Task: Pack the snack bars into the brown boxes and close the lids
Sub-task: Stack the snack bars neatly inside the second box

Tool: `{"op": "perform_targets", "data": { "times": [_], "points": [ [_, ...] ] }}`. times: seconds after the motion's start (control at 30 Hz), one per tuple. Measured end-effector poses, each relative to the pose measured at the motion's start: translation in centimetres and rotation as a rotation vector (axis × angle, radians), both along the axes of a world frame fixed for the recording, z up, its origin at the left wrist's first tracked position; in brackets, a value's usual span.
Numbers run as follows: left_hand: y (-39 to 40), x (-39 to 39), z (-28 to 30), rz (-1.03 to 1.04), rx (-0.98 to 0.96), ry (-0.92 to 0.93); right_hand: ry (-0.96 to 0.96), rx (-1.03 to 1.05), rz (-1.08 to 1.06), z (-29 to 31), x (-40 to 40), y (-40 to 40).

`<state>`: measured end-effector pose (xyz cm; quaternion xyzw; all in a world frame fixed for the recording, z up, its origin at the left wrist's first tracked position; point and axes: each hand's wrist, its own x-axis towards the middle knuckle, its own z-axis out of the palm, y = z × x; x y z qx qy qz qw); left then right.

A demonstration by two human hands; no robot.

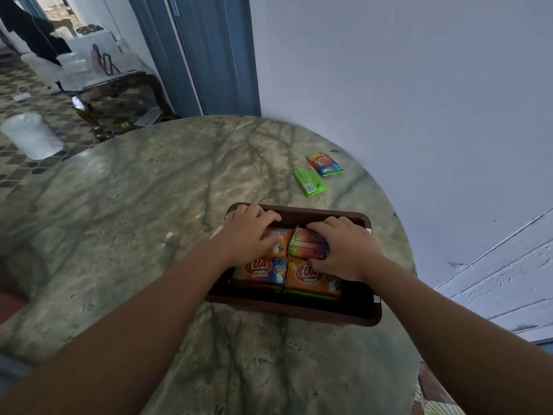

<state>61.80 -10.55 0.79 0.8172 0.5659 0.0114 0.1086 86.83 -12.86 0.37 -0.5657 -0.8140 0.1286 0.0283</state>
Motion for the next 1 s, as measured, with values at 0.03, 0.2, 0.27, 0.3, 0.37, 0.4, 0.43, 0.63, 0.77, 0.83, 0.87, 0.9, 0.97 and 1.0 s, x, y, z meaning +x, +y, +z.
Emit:
{"op": "perform_targets", "data": {
  "times": [0.03, 0.2, 0.27, 0.3, 0.37, 0.4, 0.43, 0.63, 0.77, 0.83, 0.87, 0.9, 0.97, 1.0],
  "points": [
    [-0.3, -0.4, -0.2, -0.006, 0.0, -0.021, 0.004, -0.002, -0.001, 0.0, 0.0, 0.1],
    [-1.7, -2.3, -1.1, -0.062, 0.062, -0.037, 0.033, -0.03, 0.015, 0.0, 0.2, 0.1],
    [-2.1, -2.1, -1.5, -0.067, 0.139, -0.022, 0.046, -0.044, 0.023, 0.0, 0.3, 0.0],
    [-2.2, -2.0, -1.7, -0.075, 0.173, -0.013, 0.053, -0.045, 0.027, 0.1, 0.3, -0.1],
    [-2.3, -1.8, -1.9, -0.086, 0.215, -0.002, 0.088, -0.031, 0.032, 0.2, 0.3, -0.4],
    [-2.3, -1.9, -2.0, -0.087, 0.222, 0.005, 0.121, -0.029, 0.025, 0.3, 0.2, -0.5],
    [-2.3, -1.9, -2.0, -0.088, 0.224, 0.014, 0.161, -0.042, 0.005, 0.4, 0.1, -0.6],
    [-2.6, -1.6, -1.9, -0.097, 0.27, 0.032, 0.34, -0.073, -0.1, 0.5, -0.1, -0.6],
    [-2.7, -1.7, -1.9, -0.072, 0.274, 0.003, 0.314, -0.079, -0.15, 0.6, 0.1, -0.4],
    [-2.7, -1.7, -2.0, -0.071, 0.272, -0.009, 0.25, -0.088, -0.119, 0.6, 0.0, 0.0],
    [-2.6, -1.8, -2.0, -0.072, 0.272, -0.018, 0.215, -0.084, -0.103, 0.6, 0.0, 0.2],
    [-2.6, -1.8, -2.0, -0.072, 0.274, -0.03, 0.187, -0.071, -0.099, 0.6, -0.1, 0.3],
    [-2.6, -1.8, -1.9, -0.068, 0.282, -0.049, 0.152, -0.026, -0.098, 0.5, -0.2, 0.4],
    [-2.6, -1.8, -2.0, -0.065, 0.284, -0.052, 0.139, -0.012, -0.091, 0.4, -0.2, 0.4]
  ]
}}
